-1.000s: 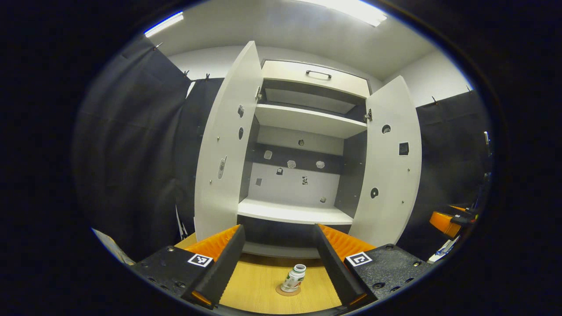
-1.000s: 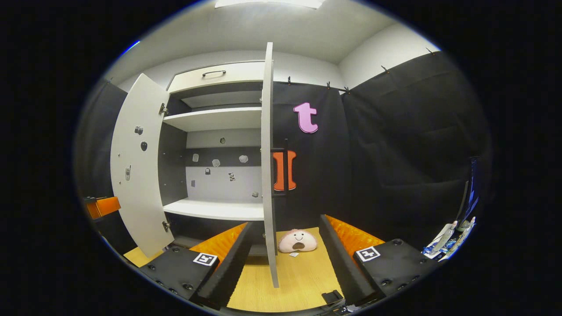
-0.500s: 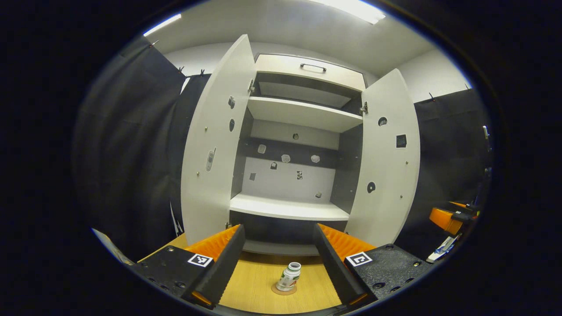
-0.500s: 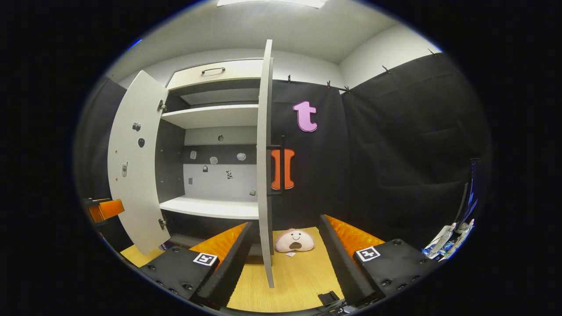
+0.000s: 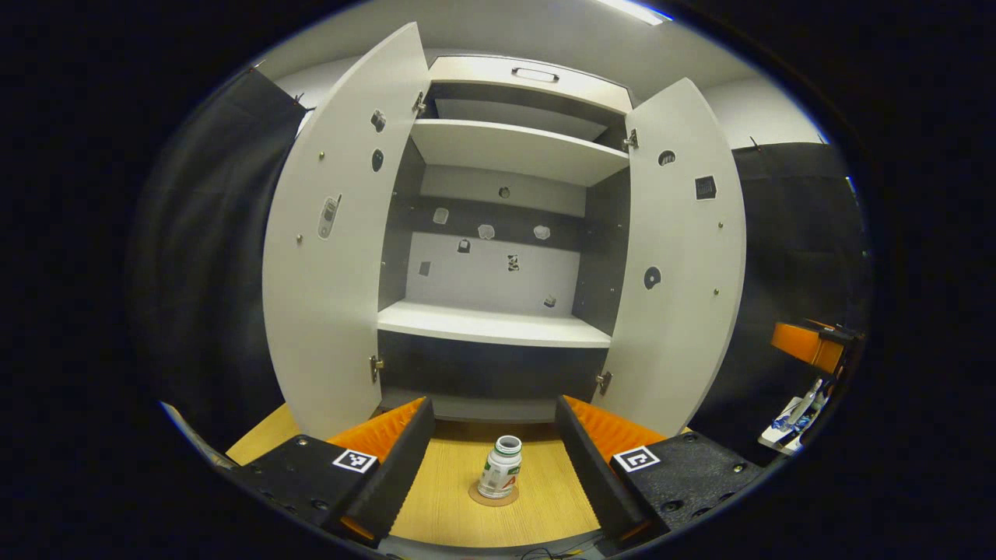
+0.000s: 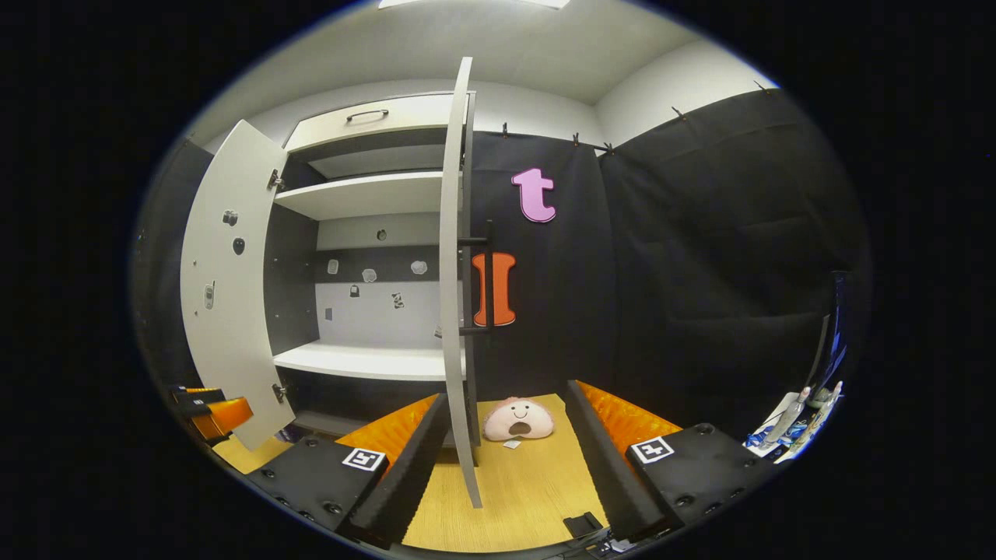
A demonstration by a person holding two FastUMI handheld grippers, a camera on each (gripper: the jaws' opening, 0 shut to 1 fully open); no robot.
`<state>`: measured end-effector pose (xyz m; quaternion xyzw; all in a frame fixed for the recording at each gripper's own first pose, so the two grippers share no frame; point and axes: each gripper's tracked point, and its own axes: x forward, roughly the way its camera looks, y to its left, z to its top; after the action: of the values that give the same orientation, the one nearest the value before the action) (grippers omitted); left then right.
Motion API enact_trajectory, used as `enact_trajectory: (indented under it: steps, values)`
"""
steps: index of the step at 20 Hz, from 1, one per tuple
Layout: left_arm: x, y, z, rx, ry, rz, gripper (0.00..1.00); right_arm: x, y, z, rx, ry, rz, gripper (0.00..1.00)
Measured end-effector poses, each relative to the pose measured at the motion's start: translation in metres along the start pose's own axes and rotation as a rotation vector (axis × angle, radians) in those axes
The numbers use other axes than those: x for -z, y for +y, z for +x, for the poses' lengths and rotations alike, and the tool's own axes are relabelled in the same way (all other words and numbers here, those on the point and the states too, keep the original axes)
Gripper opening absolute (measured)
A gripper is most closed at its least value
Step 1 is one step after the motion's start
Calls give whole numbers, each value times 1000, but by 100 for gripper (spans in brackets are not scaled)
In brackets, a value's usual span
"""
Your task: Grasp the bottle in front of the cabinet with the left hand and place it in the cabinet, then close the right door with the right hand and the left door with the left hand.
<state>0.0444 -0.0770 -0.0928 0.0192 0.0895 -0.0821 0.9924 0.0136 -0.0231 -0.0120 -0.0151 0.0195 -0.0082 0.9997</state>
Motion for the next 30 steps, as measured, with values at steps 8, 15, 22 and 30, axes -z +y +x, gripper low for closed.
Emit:
enact_trajectory:
  steps: [8,15,22,30]
  values:
    - [65,-18,34,42,123,-24,95,-2,-21,5,43,6,-19,89]
    - [124,-22,71,45,203,8,95,-1,-29,10,51,24,-9,98]
    - [202,-15,109,36,292,40,96,-3,-43,10,78,31,-13,98]
    - [251,-3,146,-3,348,86,96,-1,-62,1,122,55,-33,98]
